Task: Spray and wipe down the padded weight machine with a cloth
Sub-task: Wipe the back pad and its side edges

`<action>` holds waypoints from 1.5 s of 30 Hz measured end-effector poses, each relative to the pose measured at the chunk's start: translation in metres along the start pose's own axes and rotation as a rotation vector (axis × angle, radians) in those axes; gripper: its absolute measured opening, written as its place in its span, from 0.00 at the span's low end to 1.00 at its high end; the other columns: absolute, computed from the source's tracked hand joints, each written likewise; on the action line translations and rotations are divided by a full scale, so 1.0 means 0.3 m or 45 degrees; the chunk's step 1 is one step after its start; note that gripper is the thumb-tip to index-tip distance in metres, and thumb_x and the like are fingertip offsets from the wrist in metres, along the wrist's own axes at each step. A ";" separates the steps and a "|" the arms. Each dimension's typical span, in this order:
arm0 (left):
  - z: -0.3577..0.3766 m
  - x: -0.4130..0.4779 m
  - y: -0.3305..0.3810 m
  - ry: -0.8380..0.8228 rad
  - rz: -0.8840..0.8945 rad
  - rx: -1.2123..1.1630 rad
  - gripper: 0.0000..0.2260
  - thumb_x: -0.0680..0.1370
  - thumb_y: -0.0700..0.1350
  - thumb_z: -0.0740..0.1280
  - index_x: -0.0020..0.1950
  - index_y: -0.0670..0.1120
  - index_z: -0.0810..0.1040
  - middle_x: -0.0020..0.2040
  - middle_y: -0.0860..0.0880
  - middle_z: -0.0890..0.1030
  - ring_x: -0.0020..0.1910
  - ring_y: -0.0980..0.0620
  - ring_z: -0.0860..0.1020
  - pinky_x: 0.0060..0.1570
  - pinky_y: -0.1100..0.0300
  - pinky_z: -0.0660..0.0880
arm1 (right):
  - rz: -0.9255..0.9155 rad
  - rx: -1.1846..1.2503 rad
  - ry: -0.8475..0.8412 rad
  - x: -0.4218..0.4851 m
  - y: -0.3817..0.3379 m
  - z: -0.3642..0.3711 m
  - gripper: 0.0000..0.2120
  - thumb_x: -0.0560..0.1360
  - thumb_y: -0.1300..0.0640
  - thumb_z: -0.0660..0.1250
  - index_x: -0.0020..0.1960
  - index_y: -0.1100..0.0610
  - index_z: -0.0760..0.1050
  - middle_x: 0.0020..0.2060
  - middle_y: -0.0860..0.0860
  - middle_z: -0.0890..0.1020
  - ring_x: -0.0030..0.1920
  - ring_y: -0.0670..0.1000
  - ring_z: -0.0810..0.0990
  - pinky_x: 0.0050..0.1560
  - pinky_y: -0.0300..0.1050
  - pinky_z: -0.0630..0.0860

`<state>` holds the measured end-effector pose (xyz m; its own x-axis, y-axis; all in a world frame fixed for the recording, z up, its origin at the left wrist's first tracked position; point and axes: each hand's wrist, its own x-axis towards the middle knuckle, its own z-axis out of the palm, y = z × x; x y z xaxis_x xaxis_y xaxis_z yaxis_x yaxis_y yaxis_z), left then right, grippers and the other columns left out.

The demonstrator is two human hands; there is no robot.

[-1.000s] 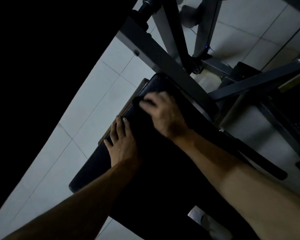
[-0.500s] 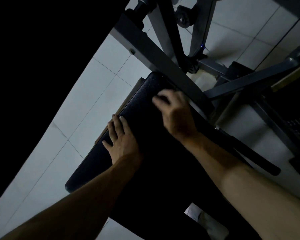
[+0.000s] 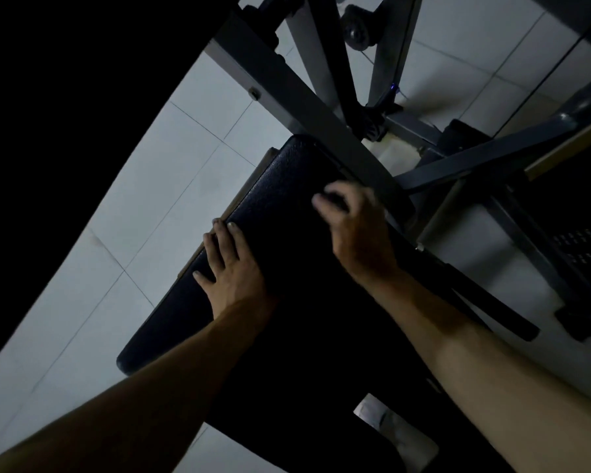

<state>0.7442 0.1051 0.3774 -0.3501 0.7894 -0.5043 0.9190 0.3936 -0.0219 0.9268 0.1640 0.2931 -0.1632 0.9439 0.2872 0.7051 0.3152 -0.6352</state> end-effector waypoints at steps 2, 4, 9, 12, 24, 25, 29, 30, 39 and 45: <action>-0.001 -0.002 -0.001 0.004 0.010 0.005 0.65 0.67 0.60 0.80 0.81 0.48 0.32 0.79 0.51 0.25 0.79 0.45 0.28 0.75 0.28 0.44 | 0.260 -0.009 0.103 0.056 0.012 -0.015 0.23 0.76 0.68 0.68 0.70 0.56 0.77 0.65 0.58 0.75 0.61 0.61 0.74 0.58 0.57 0.78; 0.004 0.002 -0.002 0.011 -0.002 0.025 0.66 0.66 0.60 0.81 0.81 0.48 0.31 0.79 0.51 0.25 0.79 0.45 0.29 0.74 0.27 0.45 | 0.317 -0.021 0.129 0.017 -0.053 0.018 0.23 0.76 0.68 0.68 0.70 0.58 0.77 0.66 0.60 0.75 0.61 0.61 0.74 0.60 0.56 0.77; 0.017 0.009 -0.016 0.052 0.016 0.005 0.57 0.74 0.52 0.76 0.81 0.50 0.31 0.78 0.53 0.24 0.79 0.46 0.28 0.75 0.28 0.44 | -0.178 0.118 -0.204 -0.302 -0.189 0.095 0.24 0.76 0.63 0.65 0.71 0.54 0.77 0.70 0.57 0.73 0.63 0.61 0.73 0.61 0.58 0.74; 0.010 0.003 -0.023 0.052 0.040 -0.009 0.59 0.72 0.52 0.78 0.81 0.50 0.32 0.79 0.52 0.25 0.79 0.46 0.29 0.75 0.28 0.44 | -0.380 0.058 -0.319 -0.283 -0.101 0.060 0.26 0.74 0.61 0.65 0.71 0.52 0.76 0.71 0.57 0.74 0.64 0.62 0.74 0.60 0.60 0.74; 0.187 -0.152 0.074 0.115 0.219 0.028 0.45 0.80 0.55 0.68 0.83 0.48 0.38 0.79 0.49 0.25 0.78 0.42 0.28 0.76 0.30 0.44 | -0.045 0.023 -0.107 -0.374 -0.121 0.075 0.21 0.79 0.49 0.70 0.70 0.53 0.76 0.65 0.59 0.78 0.62 0.62 0.78 0.61 0.59 0.76; 0.201 -0.144 0.081 0.127 0.204 0.037 0.42 0.82 0.53 0.66 0.82 0.48 0.37 0.79 0.48 0.24 0.78 0.42 0.27 0.76 0.29 0.45 | -0.130 0.040 -0.176 -0.413 -0.105 0.072 0.23 0.79 0.48 0.71 0.71 0.52 0.75 0.66 0.58 0.78 0.63 0.62 0.79 0.61 0.60 0.77; 0.218 -0.136 0.080 0.126 0.177 0.082 0.51 0.77 0.52 0.74 0.81 0.48 0.35 0.78 0.47 0.23 0.78 0.40 0.28 0.74 0.27 0.45 | -0.274 -0.025 -0.134 -0.306 0.022 0.007 0.19 0.80 0.56 0.67 0.70 0.53 0.76 0.63 0.59 0.79 0.60 0.64 0.79 0.57 0.61 0.78; 0.217 -0.136 0.078 0.125 0.181 0.092 0.53 0.75 0.53 0.75 0.81 0.48 0.35 0.78 0.46 0.24 0.78 0.40 0.28 0.74 0.27 0.45 | -0.186 -0.044 -0.050 -0.242 0.064 -0.014 0.19 0.80 0.59 0.65 0.70 0.55 0.77 0.63 0.60 0.79 0.60 0.65 0.79 0.58 0.61 0.77; 0.205 -0.150 0.083 0.092 0.191 0.075 0.53 0.75 0.64 0.71 0.82 0.45 0.36 0.79 0.45 0.25 0.78 0.39 0.28 0.75 0.28 0.42 | 0.000 -0.033 -0.104 -0.416 -0.019 -0.021 0.25 0.77 0.57 0.70 0.74 0.52 0.75 0.68 0.59 0.75 0.64 0.63 0.75 0.60 0.57 0.79; 0.219 -0.142 0.087 0.104 0.178 0.102 0.54 0.75 0.57 0.75 0.81 0.46 0.35 0.78 0.44 0.24 0.78 0.38 0.27 0.74 0.25 0.44 | -0.211 -0.064 -0.176 -0.432 0.100 -0.074 0.27 0.76 0.61 0.68 0.74 0.48 0.73 0.67 0.56 0.74 0.62 0.62 0.77 0.59 0.60 0.79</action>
<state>0.7949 0.0508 0.3417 -0.2287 0.8707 -0.4353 0.9701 0.2414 -0.0269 0.9843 0.0490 0.2528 -0.3702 0.8854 0.2811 0.6939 0.4648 -0.5501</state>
